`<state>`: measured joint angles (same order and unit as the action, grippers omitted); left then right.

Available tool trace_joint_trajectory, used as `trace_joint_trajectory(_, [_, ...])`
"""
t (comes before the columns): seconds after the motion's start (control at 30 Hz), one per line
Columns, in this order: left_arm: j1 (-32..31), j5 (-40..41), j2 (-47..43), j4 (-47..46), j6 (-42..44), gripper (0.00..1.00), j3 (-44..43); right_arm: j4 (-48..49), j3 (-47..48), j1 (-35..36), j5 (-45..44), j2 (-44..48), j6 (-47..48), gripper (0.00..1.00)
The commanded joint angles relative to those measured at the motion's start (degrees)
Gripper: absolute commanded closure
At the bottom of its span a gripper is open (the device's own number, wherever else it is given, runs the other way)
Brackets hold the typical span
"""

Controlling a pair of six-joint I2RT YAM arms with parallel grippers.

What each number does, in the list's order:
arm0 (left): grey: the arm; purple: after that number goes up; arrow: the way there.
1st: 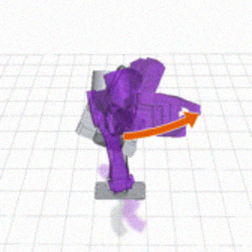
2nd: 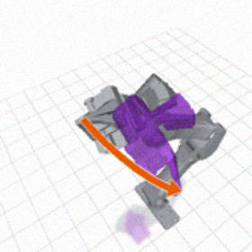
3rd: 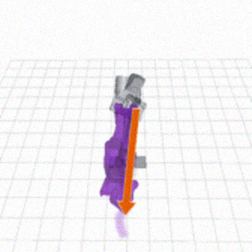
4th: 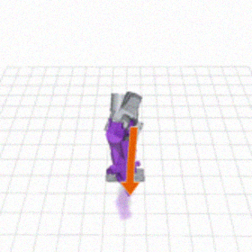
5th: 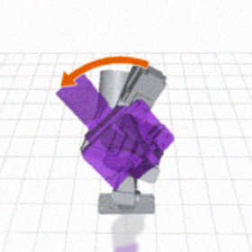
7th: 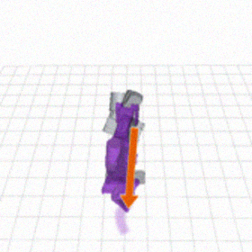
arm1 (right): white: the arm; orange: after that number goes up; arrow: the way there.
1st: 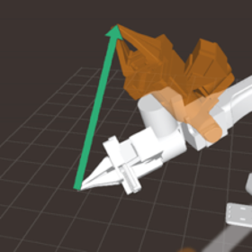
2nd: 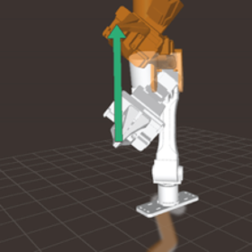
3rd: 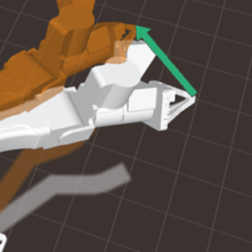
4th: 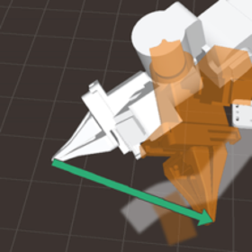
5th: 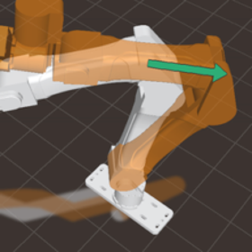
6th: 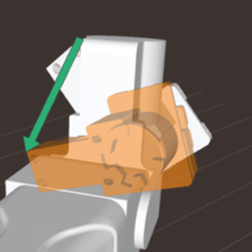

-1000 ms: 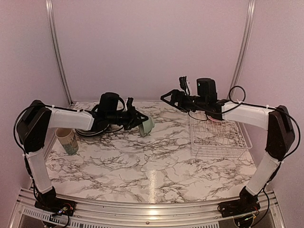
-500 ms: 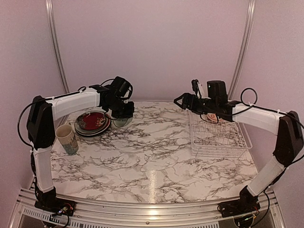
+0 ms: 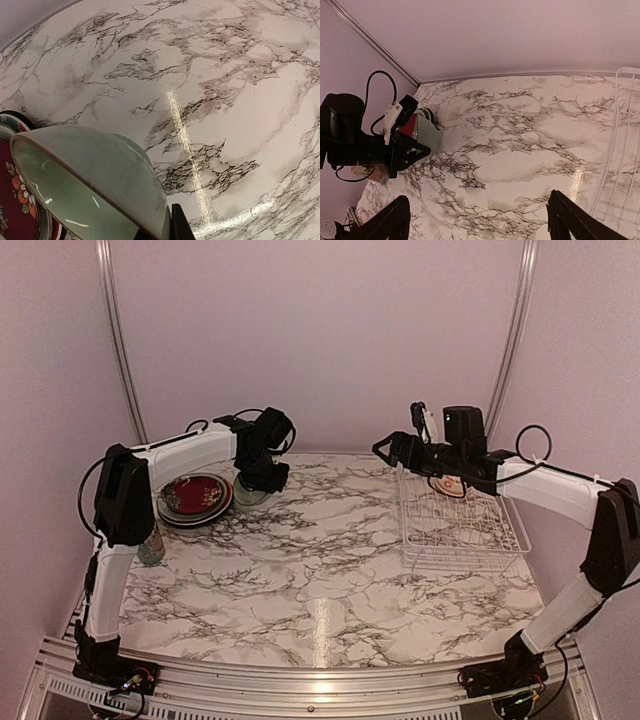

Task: Unload the mixed dishes from the dish rack
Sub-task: Place the bowl at the center of the board.

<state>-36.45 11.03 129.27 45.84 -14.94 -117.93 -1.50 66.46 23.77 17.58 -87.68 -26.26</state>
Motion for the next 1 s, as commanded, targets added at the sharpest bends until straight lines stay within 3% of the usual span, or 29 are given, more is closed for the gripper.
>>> trace_joint_trajectory(0.0, [-0.1,2.7,2.8,3.3,2.4,1.00,-3.4,-0.9,-0.4,-0.3,-1.1,1.7,0.8,0.08])
trace_joint_trajectory(0.43, [-0.2,2.7,7.0,4.0,3.3,0.94,-6.2,0.0,-1.2,-0.3,-0.5,1.5,0.1,0.08])
trace_joint_trajectory(0.63, [-0.2,2.6,7.2,4.1,4.1,0.78,-6.2,0.2,-1.5,-0.3,-0.4,1.4,-0.1,0.09])
trace_joint_trajectory(0.83, [-0.3,2.2,6.2,4.3,4.3,0.71,-6.1,-0.3,-1.2,-0.3,-0.3,1.5,0.0,0.09])
trace_joint_trajectory(0.97, [-0.3,0.9,4.3,4.3,4.2,0.61,-6.2,-0.6,-1.0,-0.3,-0.7,1.5,0.2,0.09])
